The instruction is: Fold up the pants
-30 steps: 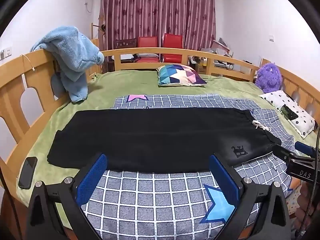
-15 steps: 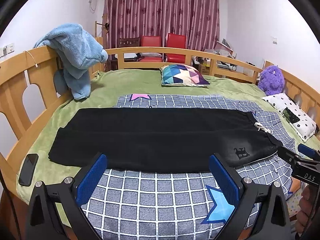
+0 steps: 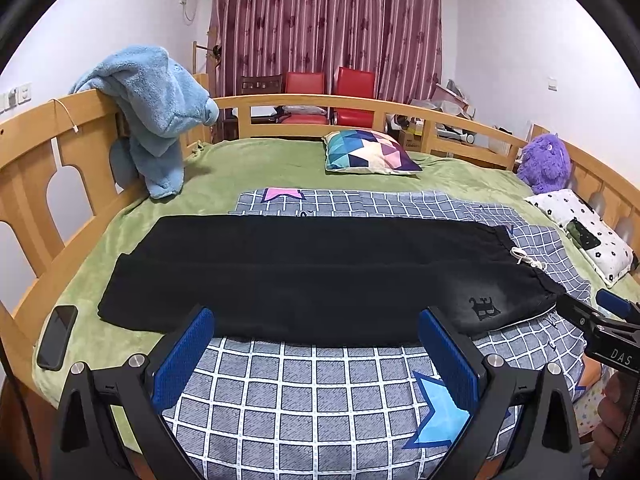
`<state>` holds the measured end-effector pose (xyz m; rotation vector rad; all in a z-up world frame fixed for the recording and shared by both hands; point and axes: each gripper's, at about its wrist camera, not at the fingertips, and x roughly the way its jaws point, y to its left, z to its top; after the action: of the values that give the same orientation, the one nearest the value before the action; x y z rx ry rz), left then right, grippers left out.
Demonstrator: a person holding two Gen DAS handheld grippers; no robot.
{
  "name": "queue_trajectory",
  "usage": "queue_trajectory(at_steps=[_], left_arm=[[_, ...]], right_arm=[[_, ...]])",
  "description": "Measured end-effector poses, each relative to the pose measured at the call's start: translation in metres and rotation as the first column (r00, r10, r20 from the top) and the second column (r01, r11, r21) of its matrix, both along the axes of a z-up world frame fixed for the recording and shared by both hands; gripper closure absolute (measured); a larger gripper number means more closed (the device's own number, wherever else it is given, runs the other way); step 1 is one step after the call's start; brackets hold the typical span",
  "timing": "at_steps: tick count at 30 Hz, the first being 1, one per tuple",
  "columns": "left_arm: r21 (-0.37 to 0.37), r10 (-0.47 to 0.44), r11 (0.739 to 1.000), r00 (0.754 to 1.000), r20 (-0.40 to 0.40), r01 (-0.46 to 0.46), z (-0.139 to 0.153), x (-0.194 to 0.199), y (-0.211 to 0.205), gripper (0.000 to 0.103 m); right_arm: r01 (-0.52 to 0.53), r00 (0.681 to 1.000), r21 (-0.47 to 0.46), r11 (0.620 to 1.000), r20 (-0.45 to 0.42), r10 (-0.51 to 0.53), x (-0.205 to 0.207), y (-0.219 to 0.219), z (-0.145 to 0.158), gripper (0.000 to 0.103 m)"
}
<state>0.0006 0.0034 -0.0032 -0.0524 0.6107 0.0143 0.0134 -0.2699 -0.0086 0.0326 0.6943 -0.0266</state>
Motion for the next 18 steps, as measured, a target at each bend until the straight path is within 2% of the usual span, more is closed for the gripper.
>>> queue_trajectory(at_steps=[18], left_arm=[[-0.011, 0.008, 1.0, 1.0, -0.001, -0.008, 0.0013, -0.0031, 0.0026, 0.0]], right_arm=[[0.001, 1.0, -0.008, 1.0, 0.009, -0.001, -0.001, 0.0001, 0.0024, 0.001]])
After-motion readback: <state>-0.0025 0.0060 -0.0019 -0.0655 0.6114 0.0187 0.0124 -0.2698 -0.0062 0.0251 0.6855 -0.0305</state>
